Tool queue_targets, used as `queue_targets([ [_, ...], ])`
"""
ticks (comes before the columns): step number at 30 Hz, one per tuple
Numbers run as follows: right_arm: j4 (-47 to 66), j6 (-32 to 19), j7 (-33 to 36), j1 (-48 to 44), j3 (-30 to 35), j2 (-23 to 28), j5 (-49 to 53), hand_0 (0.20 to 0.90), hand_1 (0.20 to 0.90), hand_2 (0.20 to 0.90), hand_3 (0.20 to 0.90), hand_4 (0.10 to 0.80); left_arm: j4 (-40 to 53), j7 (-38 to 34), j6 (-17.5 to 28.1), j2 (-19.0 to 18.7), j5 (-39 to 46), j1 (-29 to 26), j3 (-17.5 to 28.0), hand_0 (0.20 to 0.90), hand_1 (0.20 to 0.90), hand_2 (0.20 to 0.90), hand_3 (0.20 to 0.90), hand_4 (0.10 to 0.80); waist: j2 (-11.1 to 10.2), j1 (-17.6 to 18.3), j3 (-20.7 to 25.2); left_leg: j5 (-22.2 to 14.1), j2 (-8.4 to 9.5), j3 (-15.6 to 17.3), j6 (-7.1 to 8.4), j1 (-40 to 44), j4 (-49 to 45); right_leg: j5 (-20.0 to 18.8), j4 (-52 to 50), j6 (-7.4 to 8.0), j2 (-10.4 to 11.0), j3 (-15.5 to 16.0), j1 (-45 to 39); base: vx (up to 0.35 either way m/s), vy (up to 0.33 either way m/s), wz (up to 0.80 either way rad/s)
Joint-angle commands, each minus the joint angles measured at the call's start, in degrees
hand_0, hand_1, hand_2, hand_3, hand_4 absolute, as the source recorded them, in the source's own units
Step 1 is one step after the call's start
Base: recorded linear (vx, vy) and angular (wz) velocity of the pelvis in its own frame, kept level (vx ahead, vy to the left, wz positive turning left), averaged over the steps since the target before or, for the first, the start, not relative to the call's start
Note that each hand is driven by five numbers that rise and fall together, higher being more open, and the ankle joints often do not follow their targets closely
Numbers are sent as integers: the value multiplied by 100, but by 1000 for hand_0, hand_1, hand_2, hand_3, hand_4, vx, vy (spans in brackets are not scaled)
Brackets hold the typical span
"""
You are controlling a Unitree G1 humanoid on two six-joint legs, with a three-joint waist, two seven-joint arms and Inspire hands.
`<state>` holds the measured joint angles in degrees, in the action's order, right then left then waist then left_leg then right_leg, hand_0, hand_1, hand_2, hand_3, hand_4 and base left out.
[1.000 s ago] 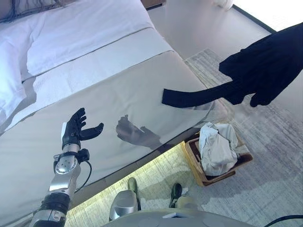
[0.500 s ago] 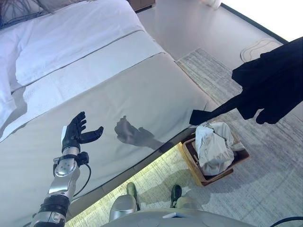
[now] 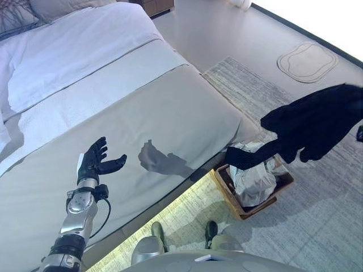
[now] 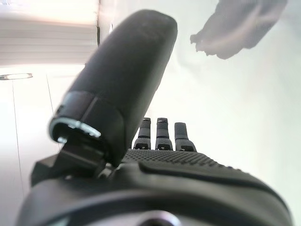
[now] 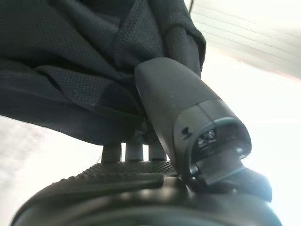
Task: Pick up the clothes from the bed and place them into the basket
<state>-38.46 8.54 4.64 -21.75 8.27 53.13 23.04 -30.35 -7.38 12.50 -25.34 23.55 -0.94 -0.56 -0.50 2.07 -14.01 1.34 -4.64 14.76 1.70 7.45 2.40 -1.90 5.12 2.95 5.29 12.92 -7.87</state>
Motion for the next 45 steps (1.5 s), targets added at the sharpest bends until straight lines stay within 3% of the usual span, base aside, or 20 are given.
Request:
queue_targets([
  [1,428,-470,46,-121,21,119,-280,300,300,300,200,100,-12,-96,424,-222,-109,-359,-88,900,900,900,900,800,-91,-9,694,-39,-245,-355,355,-180,20,536,-705,40,-125,-4,267,0,0,0],
  [9,-7,-519,12,343,-274,-657,-554,300,300,300,200,100,108,-161,380,-91,-241,-410,-177,900,900,900,900,800,6,-6,578,-17,-282,-342,368,-203,-24,530,-733,28,-104,-23,293,0,0,0],
  [17,-854,-662,16,252,-462,-916,-827,300,300,300,200,100,133,-111,372,-102,-163,-519,-344,900,900,900,900,800,154,-80,454,-7,-281,-370,390,-262,-68,537,-779,28,-41,14,333,-4,0,0],
  [18,-942,-644,-11,220,-497,-937,-845,538,538,538,477,377,138,-85,368,-111,-153,-532,-368,900,900,900,900,800,170,-93,442,-5,-282,-372,392,-267,-65,541,-782,28,-30,22,333,0,0,0],
  [19,-1003,-635,0,205,-522,-962,-867,900,900,900,900,800,127,-64,382,-110,-154,-539,-379,900,900,900,900,800,179,-99,431,-4,-280,-373,393,-269,-66,544,-783,27,-23,25,332,0,0,0],
  [30,-1036,-878,74,398,-485,-1186,-640,900,900,900,900,800,116,210,330,-106,-123,-460,-441,900,900,900,900,800,254,-105,396,16,-272,-409,399,-258,-37,553,-763,26,-8,4,302,0,0,0],
  [45,239,-1367,211,1213,-409,-1905,-360,900,900,900,900,800,63,403,330,110,-213,-73,-245,900,900,900,900,800,230,22,420,18,-296,-358,383,-188,-1,554,-739,38,-18,-48,255,14,4,0],
])
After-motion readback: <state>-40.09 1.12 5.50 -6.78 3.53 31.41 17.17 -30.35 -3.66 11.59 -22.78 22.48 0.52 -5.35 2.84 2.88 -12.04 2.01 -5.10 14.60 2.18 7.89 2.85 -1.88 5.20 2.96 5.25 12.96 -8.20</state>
